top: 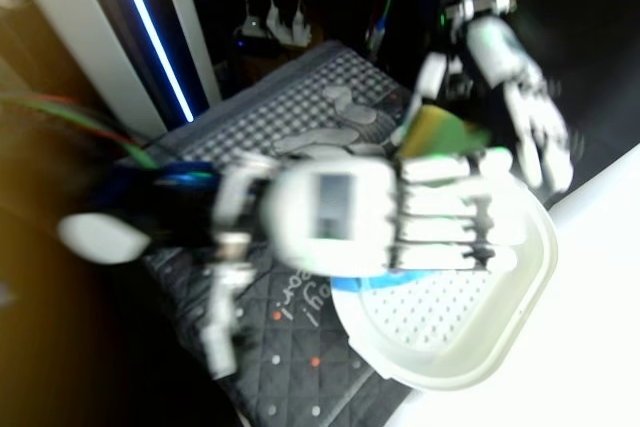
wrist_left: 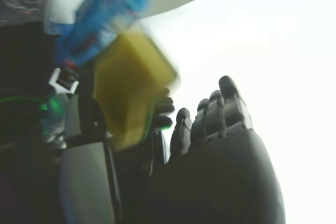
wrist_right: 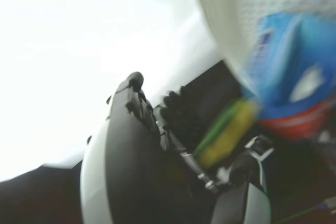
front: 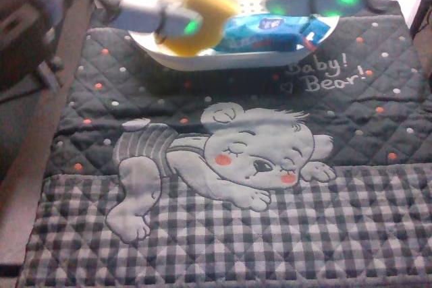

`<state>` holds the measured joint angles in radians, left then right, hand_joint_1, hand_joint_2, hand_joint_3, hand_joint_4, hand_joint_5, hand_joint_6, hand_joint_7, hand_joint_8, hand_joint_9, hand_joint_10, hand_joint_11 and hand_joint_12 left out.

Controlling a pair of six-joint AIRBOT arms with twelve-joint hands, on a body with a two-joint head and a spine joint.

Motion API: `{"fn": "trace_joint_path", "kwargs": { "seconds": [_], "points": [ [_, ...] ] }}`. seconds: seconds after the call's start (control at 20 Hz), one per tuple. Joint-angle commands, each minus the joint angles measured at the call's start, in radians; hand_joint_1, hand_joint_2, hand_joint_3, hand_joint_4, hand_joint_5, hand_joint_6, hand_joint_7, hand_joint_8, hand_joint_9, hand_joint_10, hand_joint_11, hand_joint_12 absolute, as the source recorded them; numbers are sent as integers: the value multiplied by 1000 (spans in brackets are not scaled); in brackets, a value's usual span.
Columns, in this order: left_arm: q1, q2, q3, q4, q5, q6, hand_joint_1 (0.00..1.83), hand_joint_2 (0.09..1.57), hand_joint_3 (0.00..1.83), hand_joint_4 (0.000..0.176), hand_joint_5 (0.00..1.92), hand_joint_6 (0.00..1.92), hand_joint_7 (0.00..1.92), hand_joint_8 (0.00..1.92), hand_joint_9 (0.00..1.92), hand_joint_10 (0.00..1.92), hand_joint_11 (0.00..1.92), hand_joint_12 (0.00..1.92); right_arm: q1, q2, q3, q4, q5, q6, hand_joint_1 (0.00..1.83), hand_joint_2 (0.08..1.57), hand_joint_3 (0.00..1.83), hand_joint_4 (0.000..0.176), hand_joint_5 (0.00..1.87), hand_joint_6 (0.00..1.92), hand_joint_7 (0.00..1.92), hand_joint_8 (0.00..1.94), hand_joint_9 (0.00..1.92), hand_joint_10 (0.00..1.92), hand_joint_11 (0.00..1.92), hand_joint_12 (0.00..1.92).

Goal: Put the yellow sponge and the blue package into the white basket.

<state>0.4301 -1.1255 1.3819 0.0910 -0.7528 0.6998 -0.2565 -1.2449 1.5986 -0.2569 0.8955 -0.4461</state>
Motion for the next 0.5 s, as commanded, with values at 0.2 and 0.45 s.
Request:
{"fn": "trace_joint_path", "kwargs": {
  "seconds": [0.2,0.45],
  "points": [
    [148,195,-186,-59,-378,59,862,903,0,176,62,7,0,0,2,0,0,141,-219,151,-165,161,407,3,539,944,0,176,0,0,0,0,0,0,0,0],
    [341,298,-320,-141,-591,103,924,867,0,152,31,9,0,0,3,1,74,35,-387,220,-272,227,562,3,640,933,0,176,0,0,0,0,0,0,0,0]
  ]
}}
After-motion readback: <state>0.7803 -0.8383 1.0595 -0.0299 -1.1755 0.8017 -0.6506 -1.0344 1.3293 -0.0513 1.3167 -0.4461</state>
